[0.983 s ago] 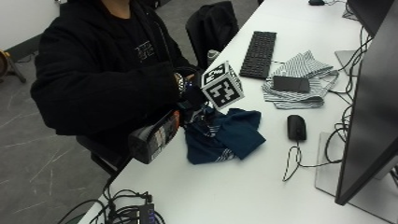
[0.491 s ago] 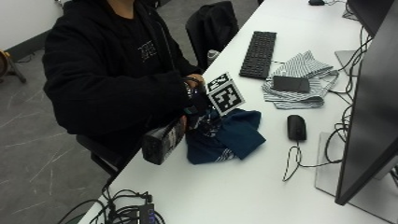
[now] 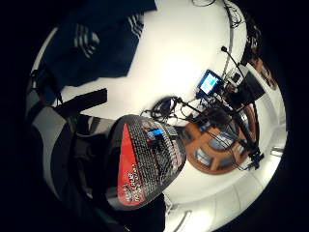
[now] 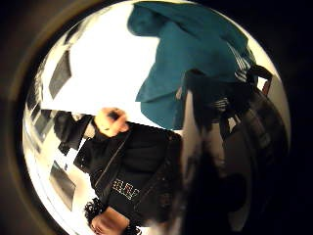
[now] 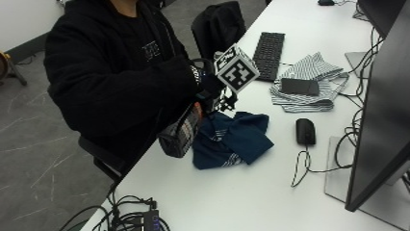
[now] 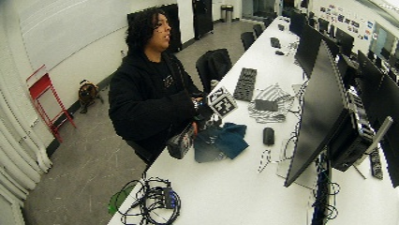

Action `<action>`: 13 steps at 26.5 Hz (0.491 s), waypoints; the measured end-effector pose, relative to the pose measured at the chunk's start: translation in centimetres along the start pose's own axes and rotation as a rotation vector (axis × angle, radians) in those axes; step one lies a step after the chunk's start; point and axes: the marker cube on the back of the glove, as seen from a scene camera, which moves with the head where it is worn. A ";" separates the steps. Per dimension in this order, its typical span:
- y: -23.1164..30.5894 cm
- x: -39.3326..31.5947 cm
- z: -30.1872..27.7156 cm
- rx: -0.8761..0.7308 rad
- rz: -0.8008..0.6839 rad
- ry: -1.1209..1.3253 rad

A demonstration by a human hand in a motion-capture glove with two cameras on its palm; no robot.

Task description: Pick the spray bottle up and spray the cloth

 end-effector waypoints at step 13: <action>0.9 -7.7 -10.1 0.534 -0.401 -0.637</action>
